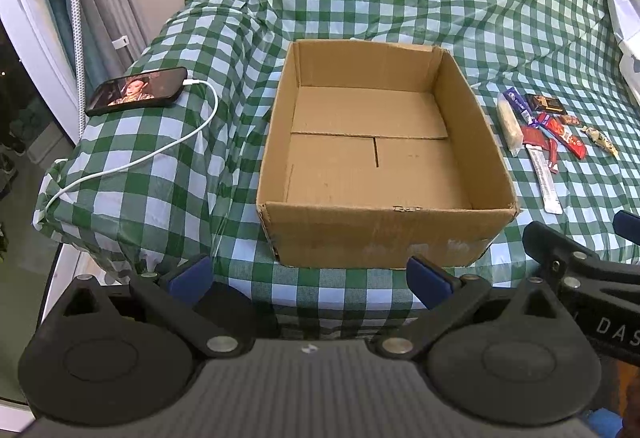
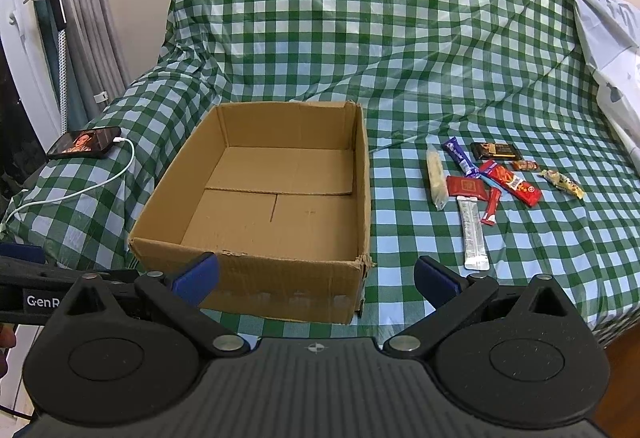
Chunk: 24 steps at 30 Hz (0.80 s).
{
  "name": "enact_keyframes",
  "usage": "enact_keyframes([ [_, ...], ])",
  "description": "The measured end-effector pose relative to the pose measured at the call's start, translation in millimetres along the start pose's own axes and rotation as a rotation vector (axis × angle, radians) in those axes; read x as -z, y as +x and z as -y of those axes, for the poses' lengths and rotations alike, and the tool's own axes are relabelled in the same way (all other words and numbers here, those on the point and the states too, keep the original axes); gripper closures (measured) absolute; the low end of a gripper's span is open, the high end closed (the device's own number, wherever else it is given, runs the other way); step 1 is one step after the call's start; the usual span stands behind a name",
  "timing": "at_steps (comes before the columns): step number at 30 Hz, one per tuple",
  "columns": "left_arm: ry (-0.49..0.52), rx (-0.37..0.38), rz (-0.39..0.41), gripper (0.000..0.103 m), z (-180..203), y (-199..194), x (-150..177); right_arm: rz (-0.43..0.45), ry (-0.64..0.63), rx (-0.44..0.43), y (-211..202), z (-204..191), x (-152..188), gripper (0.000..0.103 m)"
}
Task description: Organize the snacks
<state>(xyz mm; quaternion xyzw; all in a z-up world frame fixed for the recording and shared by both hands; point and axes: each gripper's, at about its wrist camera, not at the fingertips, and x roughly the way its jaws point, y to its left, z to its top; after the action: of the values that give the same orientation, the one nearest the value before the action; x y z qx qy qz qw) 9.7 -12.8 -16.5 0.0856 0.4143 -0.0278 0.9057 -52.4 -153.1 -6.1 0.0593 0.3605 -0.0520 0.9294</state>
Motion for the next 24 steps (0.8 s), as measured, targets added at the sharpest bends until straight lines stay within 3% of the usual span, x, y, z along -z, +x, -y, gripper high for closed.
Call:
enact_keyframes([
  [9,0.022,-0.024,0.012,0.0,7,6,-3,-0.016,0.05,-0.013,6,9,-2,0.0],
  [24,0.111,-0.028,-0.014,0.0,48,22,-12,-0.051,0.218,0.013,25,63,3,0.0],
])
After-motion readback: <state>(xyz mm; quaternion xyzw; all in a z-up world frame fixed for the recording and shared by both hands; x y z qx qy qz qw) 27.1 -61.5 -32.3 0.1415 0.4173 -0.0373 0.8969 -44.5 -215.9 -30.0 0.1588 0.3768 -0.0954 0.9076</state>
